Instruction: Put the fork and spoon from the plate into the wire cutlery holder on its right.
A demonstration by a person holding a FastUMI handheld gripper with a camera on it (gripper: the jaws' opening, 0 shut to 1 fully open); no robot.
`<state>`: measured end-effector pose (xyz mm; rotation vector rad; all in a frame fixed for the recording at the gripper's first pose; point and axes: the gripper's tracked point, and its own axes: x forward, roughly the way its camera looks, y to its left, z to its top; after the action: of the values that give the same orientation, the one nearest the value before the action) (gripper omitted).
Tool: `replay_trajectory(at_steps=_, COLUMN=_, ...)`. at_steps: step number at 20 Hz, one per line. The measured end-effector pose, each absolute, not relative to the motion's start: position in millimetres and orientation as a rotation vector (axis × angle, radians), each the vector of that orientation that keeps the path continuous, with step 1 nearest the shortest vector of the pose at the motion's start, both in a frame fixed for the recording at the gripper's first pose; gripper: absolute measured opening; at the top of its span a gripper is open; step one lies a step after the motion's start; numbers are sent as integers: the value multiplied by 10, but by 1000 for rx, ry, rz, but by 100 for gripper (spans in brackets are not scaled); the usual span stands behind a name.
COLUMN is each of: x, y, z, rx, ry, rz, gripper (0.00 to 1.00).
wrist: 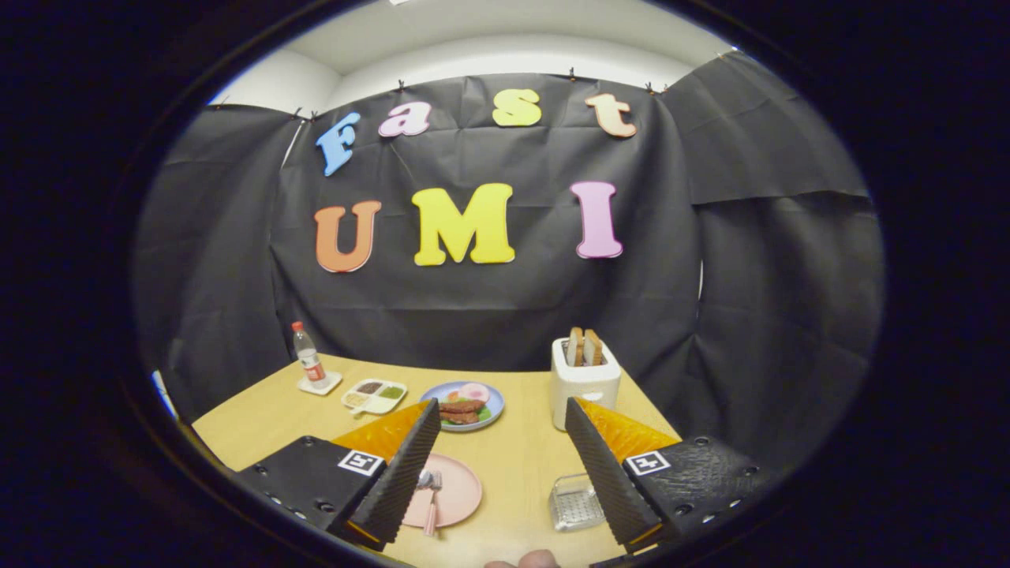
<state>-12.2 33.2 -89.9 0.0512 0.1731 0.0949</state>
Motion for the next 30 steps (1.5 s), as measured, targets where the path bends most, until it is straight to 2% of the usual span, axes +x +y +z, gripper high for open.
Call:
replay_trajectory(at_steps=8, x=-399, y=768, z=-2002, rx=27, ry=387, rz=212, gripper=95)
replay_trajectory(at_steps=17, x=-542, y=1080, z=-2895, rx=-22, ry=571, rz=229, gripper=96)
replay_trajectory(at_steps=23, x=-541, y=1143, z=-3190, rx=-38, ry=642, rz=217, gripper=74)
replay_trajectory(at_steps=24, x=-541, y=1159, z=-3239, rx=-39, ry=652, rz=218, gripper=66)
replay_trajectory(at_steps=25, x=-535, y=1175, z=-3270, rx=-43, ry=664, rz=222, gripper=62)
replay_trajectory(at_steps=30, x=-504, y=1193, z=-3352, rx=-55, ry=682, rz=212, gripper=17)
